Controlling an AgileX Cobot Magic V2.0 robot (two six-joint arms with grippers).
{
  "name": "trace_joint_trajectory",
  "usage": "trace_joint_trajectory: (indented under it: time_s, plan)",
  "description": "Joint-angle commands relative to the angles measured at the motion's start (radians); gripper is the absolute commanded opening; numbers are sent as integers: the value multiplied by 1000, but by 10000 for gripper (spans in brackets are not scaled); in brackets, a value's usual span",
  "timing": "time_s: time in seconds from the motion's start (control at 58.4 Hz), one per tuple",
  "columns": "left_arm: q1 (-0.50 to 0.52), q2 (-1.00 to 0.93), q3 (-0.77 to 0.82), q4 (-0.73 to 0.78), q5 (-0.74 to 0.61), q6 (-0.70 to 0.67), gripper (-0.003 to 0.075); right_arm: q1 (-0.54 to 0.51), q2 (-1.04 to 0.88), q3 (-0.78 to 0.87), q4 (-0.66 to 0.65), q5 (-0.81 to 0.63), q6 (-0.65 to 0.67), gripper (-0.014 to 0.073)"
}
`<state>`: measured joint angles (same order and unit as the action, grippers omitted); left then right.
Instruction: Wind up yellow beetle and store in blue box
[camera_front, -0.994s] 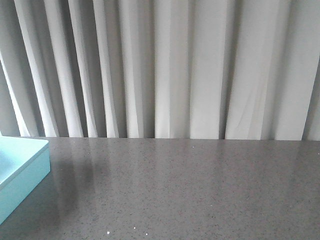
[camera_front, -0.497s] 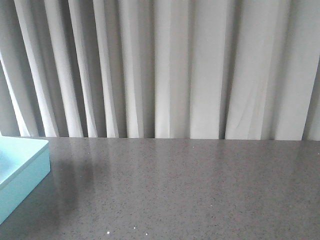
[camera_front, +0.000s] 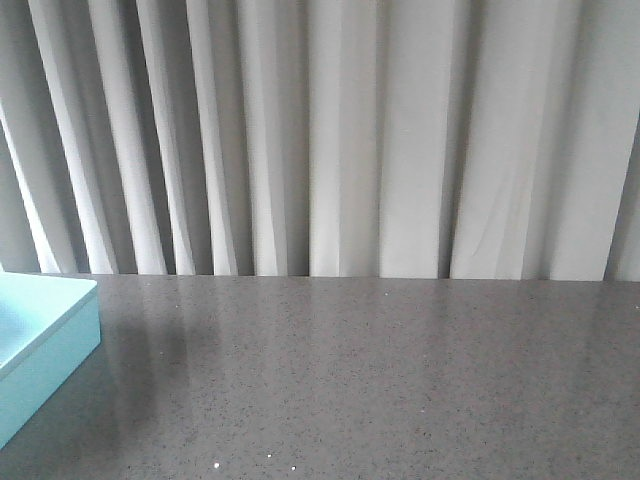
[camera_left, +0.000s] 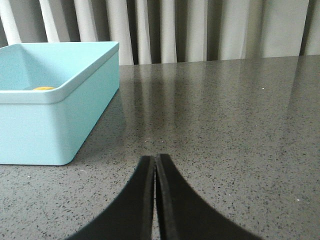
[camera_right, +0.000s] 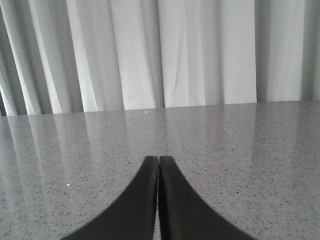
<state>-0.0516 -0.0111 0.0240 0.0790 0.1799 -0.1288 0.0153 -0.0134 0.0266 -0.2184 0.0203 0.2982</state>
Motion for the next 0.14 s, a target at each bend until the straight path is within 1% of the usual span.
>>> trace_joint_trajectory:
  time_s: [0.0,0.12]
  plan:
    - [-7,-15,-12,-6,-70,-10,-6,1,-9,4,-7,-77,-2,-7]
    - [-7,-15,-12,-6,-70,-10,-6,1,-9,4,-7,-77,-2,-7]
